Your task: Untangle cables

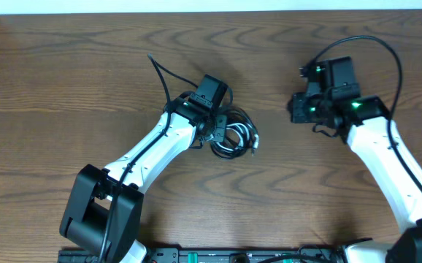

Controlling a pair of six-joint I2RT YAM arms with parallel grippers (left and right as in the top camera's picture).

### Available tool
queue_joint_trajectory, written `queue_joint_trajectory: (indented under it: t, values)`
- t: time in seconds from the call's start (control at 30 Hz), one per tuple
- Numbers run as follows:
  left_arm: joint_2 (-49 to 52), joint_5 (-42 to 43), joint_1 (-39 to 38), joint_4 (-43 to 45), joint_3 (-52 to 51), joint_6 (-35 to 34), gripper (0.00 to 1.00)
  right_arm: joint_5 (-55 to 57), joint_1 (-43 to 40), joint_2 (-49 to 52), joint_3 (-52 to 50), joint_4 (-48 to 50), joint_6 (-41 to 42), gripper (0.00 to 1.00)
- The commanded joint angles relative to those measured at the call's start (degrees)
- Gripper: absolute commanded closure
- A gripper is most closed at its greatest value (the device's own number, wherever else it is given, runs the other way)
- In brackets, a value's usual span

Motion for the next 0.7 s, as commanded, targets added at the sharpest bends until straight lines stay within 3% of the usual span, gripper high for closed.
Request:
queue_joint_trajectory:
  t: [0.0,0.17,0.67]
  values:
    - [-0.4,13.4,0.1,0.8,0.2,5.9,0.93,-5.1,2.0,2.9,0.0,0.2,-1.4,0.62]
    - [-0.4,15.9,0.1,1.1,0.2,8.2,0.93,-5.0,4.0,8.1,0.0,1.4,-2.7,0.55]
    - [-0.4,15.5,0.1,1.1,0.2,8.2,0.92,-7.8,9.4,19.2,0.0,2.2,-4.0,0.52]
